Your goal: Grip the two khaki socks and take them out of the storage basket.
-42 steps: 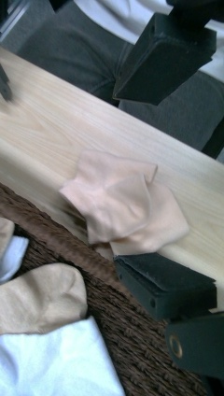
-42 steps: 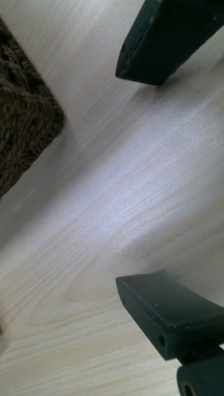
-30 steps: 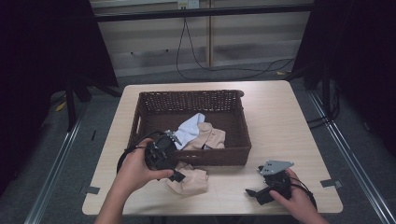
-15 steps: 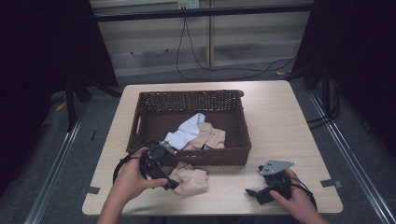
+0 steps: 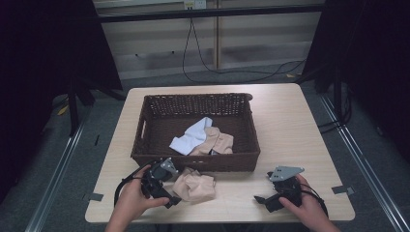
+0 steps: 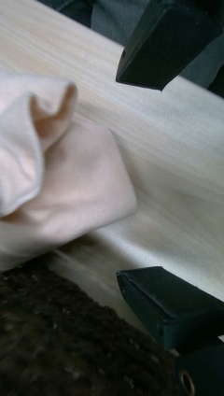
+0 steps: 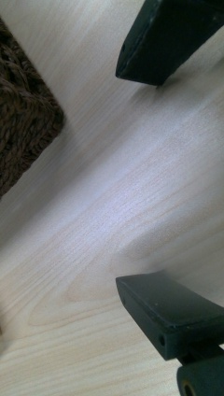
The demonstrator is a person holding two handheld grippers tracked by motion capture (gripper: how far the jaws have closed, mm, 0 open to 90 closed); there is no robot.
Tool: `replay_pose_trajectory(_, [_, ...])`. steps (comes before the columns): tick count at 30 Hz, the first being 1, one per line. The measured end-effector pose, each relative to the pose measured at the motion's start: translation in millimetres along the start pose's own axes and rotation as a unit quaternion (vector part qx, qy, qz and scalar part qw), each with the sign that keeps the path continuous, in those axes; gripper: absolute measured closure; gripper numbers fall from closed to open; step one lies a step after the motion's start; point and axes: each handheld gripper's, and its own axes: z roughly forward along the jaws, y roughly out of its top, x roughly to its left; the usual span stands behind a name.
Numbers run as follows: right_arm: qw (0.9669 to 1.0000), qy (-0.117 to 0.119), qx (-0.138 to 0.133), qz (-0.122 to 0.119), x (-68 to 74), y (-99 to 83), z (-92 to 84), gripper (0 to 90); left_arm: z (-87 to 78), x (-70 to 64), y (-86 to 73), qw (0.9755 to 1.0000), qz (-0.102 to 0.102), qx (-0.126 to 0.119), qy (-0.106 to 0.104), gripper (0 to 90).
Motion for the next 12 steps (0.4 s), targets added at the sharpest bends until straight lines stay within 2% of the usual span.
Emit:
replay_pose_trajectory(4, [1.0,0.0,0.0,0.0,0.0,0.0,0.0,2.1,11.0,-1.1,-9.7,0.9999,0.012,-0.002,0.012,5.2])
replay_pose_trajectory(8, [1.0,0.0,0.0,0.0,0.0,0.0,0.0,2.1,17.7,-3.4,-15.0,0.9999,0.007,-0.003,0.01,4.5])
replay_pose_trajectory(10, [1.0,0.0,0.0,-0.001,-0.1,0.0,0.1,2.0,19.8,-4.8,-16.2,0.9998,0.005,-0.015,0.01,4.6])
replay_pose_trajectory(12, [1.0,0.0,0.0,0.0,0.0,0.0,0.0,2.1,22.1,-6.8,-16.5,0.9995,-0.006,-0.029,0.013,4.6])
